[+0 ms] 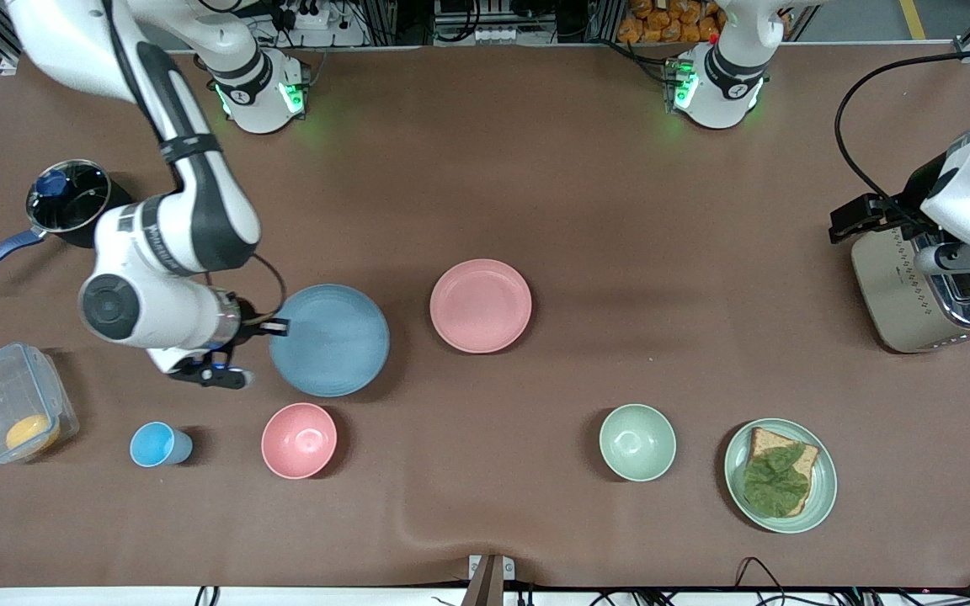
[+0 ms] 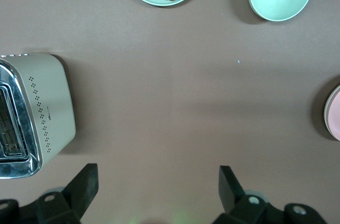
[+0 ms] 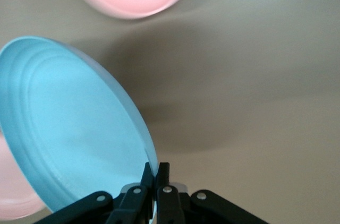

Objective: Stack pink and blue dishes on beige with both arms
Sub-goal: 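Carry the blue plate with the right gripper onto the pink plate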

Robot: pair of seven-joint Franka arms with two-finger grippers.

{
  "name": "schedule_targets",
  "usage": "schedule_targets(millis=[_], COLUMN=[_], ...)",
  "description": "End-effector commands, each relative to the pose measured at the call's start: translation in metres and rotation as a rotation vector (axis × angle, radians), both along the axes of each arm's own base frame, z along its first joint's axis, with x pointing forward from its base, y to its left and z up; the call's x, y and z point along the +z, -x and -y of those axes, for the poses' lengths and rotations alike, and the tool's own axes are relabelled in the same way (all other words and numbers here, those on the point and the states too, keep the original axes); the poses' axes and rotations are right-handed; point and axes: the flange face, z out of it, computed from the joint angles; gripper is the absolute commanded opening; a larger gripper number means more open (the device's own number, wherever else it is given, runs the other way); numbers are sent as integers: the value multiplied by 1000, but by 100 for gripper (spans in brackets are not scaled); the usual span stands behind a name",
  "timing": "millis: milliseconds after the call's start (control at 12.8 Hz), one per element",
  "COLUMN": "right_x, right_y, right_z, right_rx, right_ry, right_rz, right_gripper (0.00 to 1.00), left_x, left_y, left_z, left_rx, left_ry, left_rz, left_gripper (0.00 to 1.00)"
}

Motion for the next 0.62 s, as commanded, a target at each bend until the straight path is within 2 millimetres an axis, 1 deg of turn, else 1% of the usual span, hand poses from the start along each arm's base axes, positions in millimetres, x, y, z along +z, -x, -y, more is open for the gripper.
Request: schedule_targets(millis=[0,156,312,390,468,546], right_x=[9,5,-12,-23,-35,-43], right_y=[9,26,44,51,57,60], right_z=[-54,-97,-142,-159,-164,-165], right_rx=[-58,-44,-52,-43,-42,-46], right_ry=[-35,-95,-93,-86,-82,-80], right_rz=[-16,-31,-29,-24,-14,-5], right_gripper=[0,0,0,0,0,0], left_x=[2,-2,-2,-2,-2,-3], left_y=[1,0,-1,-1,-1,-1], left_z=[-2,-2,-2,-2,-2,-2], left_rx=[-14,-14,-14,-14,-14,-14], left_ry=[27,28,29,28,28,28], left_rz=[9,3,3,3,3,1], left_gripper=[100,100,100,100,100,100])
